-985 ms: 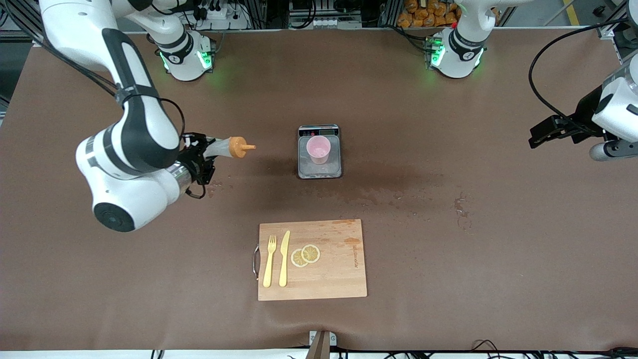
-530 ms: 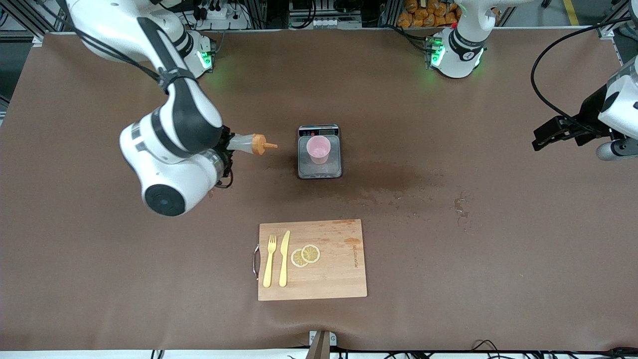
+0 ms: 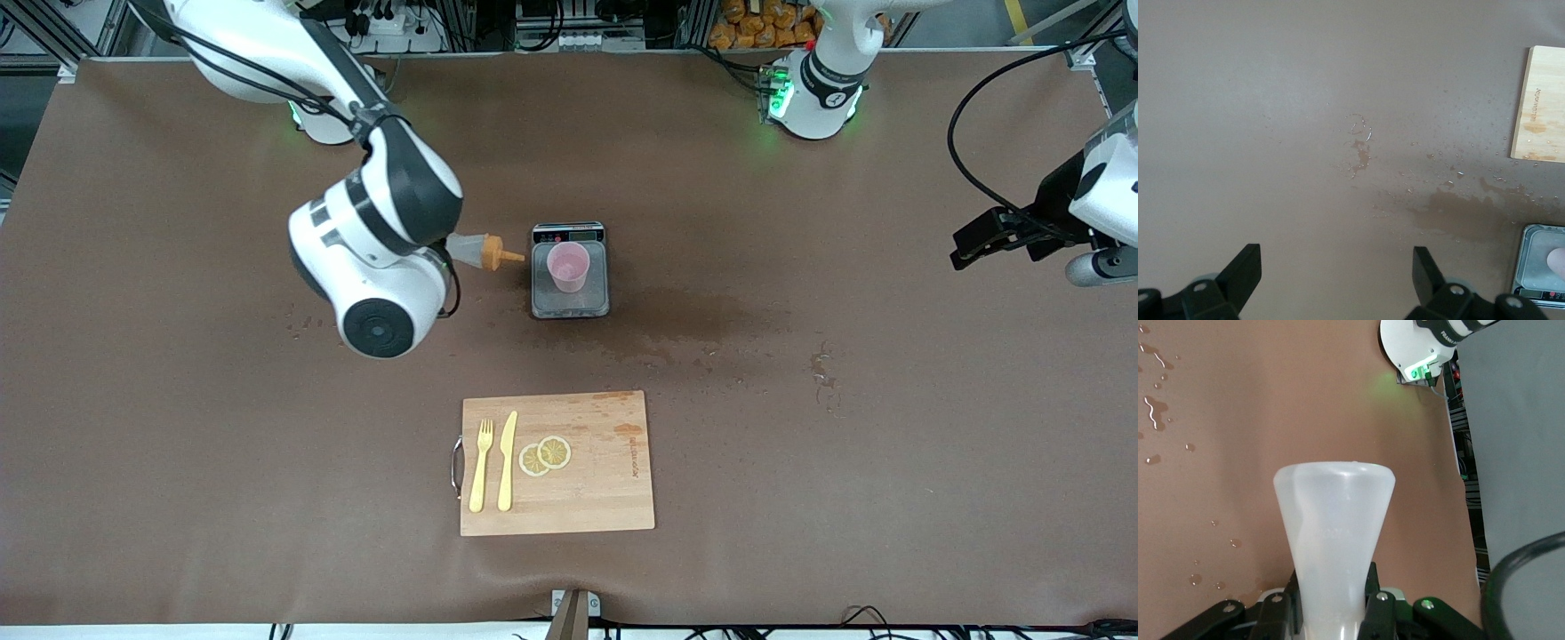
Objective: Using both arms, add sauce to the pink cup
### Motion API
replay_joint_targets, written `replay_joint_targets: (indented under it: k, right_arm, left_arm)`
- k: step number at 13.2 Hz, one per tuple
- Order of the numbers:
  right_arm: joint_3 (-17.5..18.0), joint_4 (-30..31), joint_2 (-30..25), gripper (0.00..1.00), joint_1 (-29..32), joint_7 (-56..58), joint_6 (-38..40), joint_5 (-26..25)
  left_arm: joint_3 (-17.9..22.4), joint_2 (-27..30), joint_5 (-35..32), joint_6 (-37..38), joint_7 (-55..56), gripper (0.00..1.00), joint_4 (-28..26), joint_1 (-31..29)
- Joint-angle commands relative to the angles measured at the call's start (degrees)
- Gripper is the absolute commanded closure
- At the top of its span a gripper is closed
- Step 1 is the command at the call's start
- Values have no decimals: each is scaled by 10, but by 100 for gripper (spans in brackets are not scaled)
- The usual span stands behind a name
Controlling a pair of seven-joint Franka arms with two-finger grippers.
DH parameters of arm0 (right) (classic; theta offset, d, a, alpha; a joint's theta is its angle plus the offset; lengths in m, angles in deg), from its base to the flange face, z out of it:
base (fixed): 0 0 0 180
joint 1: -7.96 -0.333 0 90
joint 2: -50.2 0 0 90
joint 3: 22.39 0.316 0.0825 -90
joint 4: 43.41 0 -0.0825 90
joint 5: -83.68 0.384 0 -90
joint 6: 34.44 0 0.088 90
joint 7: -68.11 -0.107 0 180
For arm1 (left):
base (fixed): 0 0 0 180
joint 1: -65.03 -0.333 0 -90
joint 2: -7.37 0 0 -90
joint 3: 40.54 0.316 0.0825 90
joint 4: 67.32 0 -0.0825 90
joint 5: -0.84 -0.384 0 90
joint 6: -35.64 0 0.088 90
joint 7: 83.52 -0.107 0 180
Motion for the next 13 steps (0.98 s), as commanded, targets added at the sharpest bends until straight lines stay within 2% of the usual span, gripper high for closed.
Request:
replay_joint_targets:
  k: [1, 5, 13]
  right_arm:
    - [-5, -5, 4, 65, -21, -26, 2, -16]
    - [-5, -2, 21, 64, -59, -55, 2, -64]
    - [-5, -1, 44, 64, -93, -84, 4, -108]
  left_arm:
    - [0, 11, 11, -6, -4, 0, -7, -3]
    - [2, 11, 11, -8, -9, 0, -9, -8]
    - [1, 10, 11, -8, -10, 0, -8, -7]
